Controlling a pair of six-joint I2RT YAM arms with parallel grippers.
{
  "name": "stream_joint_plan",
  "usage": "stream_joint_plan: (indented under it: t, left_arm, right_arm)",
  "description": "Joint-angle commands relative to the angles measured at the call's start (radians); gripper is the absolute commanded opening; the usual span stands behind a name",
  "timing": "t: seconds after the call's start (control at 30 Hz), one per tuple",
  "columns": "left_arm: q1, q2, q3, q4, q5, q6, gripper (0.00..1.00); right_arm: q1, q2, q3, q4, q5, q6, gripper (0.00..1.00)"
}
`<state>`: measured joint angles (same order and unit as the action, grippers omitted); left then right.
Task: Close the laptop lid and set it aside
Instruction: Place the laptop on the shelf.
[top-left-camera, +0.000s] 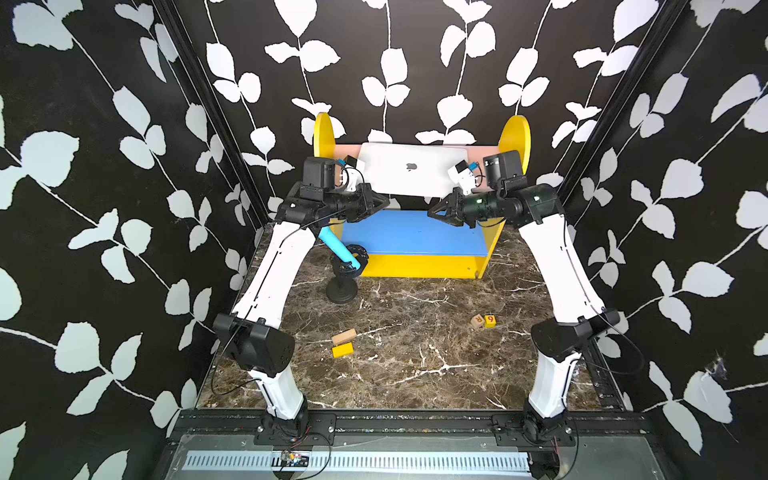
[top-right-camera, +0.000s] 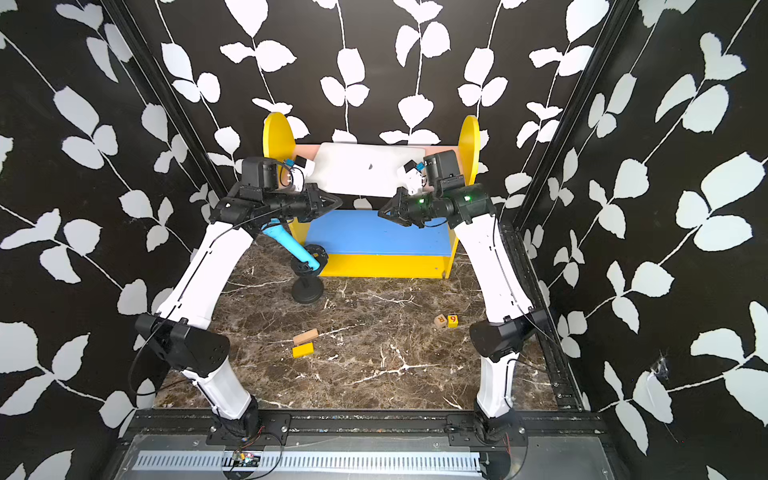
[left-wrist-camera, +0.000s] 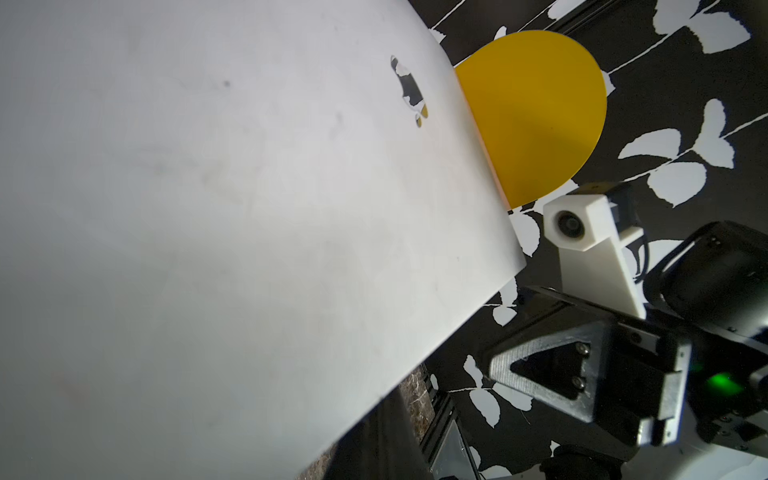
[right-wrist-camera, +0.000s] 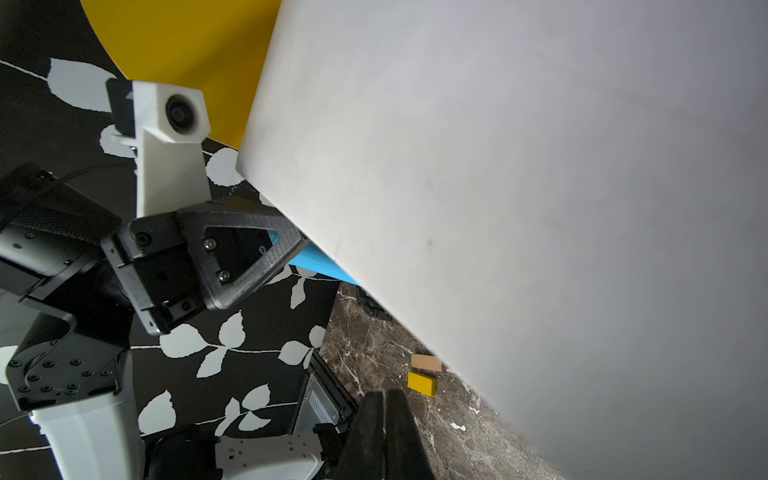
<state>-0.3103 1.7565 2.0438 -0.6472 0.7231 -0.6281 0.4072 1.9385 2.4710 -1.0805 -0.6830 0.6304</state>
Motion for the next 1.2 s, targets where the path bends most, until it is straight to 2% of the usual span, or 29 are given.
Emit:
stream_joint_plan:
  t: [0.0,0.5,1.17]
  left_arm:
    - [0.009,0.009,0.056,-0.011,0.017,0.025,0.0]
    - [0.01,0.132,0.243,-0.057,0.014,0.015,0.0]
    - [0.01,0.158,0.289,-0.046,0.036,0.002,0.0]
  right_arm:
    - [0.0,0.022,0.051,-0.005,0.036,-0.015,0.09]
    - [-0.058,0.043,0.067,0.071,0.052,0.045,0.09]
    - [-0.136,0.114,0.157,0.112,0.036,0.107,0.09]
